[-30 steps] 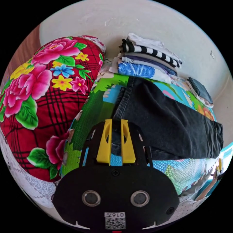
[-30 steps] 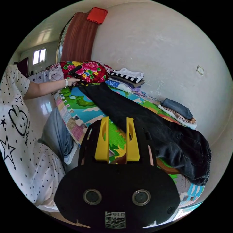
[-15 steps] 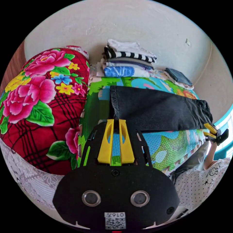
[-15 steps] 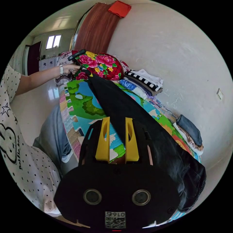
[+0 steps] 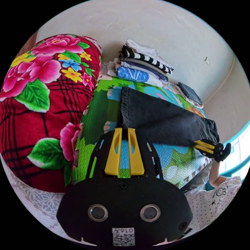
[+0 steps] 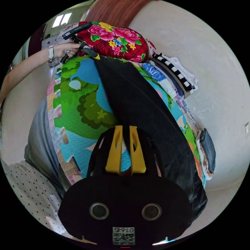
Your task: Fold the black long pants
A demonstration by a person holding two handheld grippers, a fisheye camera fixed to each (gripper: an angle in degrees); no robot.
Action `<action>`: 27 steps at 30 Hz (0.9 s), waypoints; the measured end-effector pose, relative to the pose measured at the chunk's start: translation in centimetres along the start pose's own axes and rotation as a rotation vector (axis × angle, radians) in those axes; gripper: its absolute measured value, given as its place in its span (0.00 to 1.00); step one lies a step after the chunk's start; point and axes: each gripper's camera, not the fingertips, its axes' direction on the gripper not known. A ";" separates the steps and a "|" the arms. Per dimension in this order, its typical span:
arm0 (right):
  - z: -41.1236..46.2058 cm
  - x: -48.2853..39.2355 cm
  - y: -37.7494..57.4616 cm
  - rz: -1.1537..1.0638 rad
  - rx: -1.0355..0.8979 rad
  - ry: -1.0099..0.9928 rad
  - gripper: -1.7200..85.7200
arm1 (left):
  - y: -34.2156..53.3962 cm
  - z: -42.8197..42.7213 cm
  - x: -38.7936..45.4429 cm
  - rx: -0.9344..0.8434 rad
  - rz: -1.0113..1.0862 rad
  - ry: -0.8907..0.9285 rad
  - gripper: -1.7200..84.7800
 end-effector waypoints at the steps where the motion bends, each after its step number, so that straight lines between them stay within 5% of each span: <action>1: -0.1 -0.1 -0.8 -0.016 -0.013 0.008 0.06 | -0.4 -0.3 -0.3 0.012 -0.012 0.016 0.06; 9: -5.5 2.5 -3.9 0.141 0.183 0.051 0.02 | -2.8 -1.3 -0.1 0.067 0.023 -0.027 0.04; 14: -2.1 -0.3 -4.6 -0.002 0.003 -0.026 0.02 | -1.1 1.4 -3.8 0.049 -0.107 0.141 0.03; 21: -6.6 1.0 -6.3 0.127 0.188 0.219 0.02 | -2.4 -3.2 0.0 0.244 0.053 0.119 0.03; 23: -8.0 1.4 -6.3 0.152 0.262 0.243 0.02 | -2.4 -1.5 1.9 0.133 0.138 -0.053 0.03; 27: -4.0 -0.1 -6.3 -0.016 0.017 0.050 0.02 | -0.9 3.2 -0.1 -0.033 0.044 0.030 0.04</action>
